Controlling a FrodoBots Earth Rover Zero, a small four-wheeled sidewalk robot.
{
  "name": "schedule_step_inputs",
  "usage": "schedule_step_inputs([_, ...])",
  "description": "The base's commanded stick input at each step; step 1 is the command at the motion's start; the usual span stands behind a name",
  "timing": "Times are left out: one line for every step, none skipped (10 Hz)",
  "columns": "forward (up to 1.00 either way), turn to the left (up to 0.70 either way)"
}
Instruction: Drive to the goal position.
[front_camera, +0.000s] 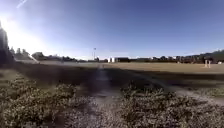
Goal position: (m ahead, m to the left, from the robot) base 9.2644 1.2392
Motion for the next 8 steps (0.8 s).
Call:
schedule_step_inputs([0.5, 0.0])
schedule_step_inputs([0.5, 0.0])
schedule_step_inputs([0.5, 0.0])
schedule_step_inputs([0.5, 0.0])
schedule_step_inputs([0.5, 0.0])
schedule_step_inputs([0.5, 0.0])
schedule_step_inputs([0.5, 0.0])
schedule_step_inputs([0.5, 0.0])
